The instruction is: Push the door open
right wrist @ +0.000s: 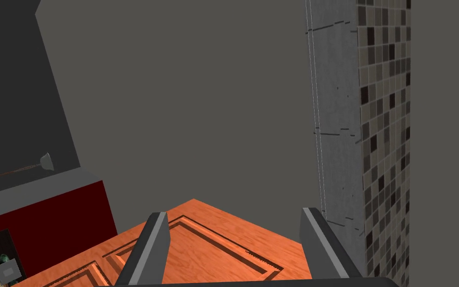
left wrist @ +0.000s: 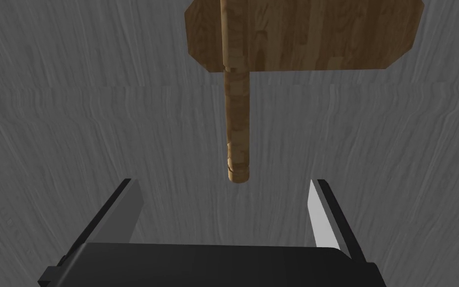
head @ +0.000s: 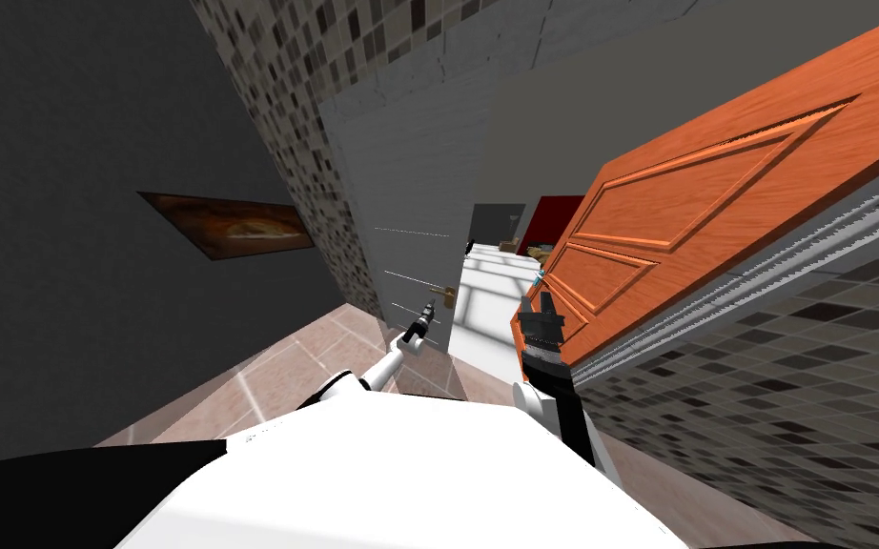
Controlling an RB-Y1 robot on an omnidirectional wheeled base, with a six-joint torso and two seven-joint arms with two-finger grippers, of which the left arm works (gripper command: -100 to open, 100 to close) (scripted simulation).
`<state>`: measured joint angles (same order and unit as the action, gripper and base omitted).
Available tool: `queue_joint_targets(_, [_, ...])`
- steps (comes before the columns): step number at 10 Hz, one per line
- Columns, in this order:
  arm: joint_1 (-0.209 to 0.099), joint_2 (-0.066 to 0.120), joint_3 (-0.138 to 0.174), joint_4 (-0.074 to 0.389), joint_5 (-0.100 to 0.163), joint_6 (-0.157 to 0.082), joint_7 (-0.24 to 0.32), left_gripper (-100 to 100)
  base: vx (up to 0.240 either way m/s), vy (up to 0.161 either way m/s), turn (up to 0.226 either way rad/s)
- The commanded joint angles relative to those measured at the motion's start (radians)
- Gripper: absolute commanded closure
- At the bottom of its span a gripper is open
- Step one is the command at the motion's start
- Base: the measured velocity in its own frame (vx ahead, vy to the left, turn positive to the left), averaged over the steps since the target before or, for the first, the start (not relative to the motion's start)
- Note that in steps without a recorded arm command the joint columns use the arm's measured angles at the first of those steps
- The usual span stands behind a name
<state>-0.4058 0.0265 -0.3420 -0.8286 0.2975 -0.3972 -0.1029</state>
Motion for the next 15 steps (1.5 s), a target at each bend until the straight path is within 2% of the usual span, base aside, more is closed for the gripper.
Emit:
queue_joint_targets(1, [-0.002,0.014,0.005,0.004,0.000,-0.001,0.000,-100,0.116,-0.026,-0.036])
queue_joint_targets(4, [-0.004,0.021,0.011,0.009,-0.001,-0.003,0.000,-100,0.164,-0.070,-0.019])
queue_joint_targets(6, [-0.006,0.018,0.017,0.014,-0.001,-0.004,0.000,-100,0.205,-0.055,-0.029])
queue_joint_targets(8, [-0.007,0.006,0.022,0.019,-0.002,-0.005,0.000,-100,0.196,-0.071,-0.026])
queue_joint_targets(9, [-0.006,0.011,0.021,0.013,-0.002,-0.002,0.000,-100,0.082,-0.037,0.002])
queue_joint_targets(10, [-0.006,0.011,0.021,0.013,-0.002,-0.002,0.000,100,-0.009,0.005,0.003])
queue_joint_targets(15, [-0.006,0.011,0.021,0.013,-0.002,-0.002,0.000,100,-0.007,0.005,-0.006])
